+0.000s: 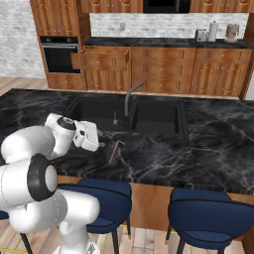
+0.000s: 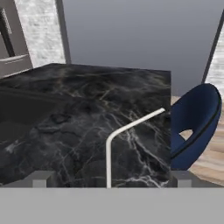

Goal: Take a straw from the drawer in front and place it inside the glass cup on the dining counter.

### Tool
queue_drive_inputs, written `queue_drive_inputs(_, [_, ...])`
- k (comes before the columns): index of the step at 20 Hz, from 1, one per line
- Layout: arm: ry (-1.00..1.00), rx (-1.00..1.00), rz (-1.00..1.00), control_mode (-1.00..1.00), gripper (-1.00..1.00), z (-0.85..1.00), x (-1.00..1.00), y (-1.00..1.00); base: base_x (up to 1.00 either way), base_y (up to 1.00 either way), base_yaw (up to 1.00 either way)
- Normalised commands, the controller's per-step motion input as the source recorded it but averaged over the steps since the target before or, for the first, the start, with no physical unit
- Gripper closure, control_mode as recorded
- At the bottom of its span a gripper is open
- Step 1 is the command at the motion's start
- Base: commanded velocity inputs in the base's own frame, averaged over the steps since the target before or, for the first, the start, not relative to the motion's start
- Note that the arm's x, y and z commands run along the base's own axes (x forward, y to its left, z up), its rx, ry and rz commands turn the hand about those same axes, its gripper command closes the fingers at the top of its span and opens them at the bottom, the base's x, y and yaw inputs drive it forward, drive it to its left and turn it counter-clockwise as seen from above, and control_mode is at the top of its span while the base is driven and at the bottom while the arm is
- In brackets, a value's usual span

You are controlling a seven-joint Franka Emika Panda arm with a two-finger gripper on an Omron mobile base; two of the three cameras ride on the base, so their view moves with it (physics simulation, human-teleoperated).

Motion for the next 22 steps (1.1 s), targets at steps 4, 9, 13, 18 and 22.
queue_drive_inputs(4, [0.01, 0.27, 0.0, -1.0, -1.0, 1.0, -0.5, 0.0, 0.0, 0.0, 0.0])
queue_drive_inputs(9, [0.01, 0.33, 0.0, -1.0, -1.0, 1.0, -0.5, -0.05, 0.0, 0.0, 0.0])
queue_drive_inputs(13, [0.0, 0.36, 0.03, -1.0, -1.0, 0.92, -0.58, -0.03, 0.0, 0.0, 0.0])
queue_drive_inputs(18, [0.0, 0.32, 0.17, -1.0, -1.0, 0.74, -0.4, 0.0, 0.0, 0.0, 0.0])
queue_drive_inputs(22, [0.0, 0.27, 0.3, -1.0, -1.0, 0.36, -0.28, 0.0, 0.0, 0.0, 0.0])
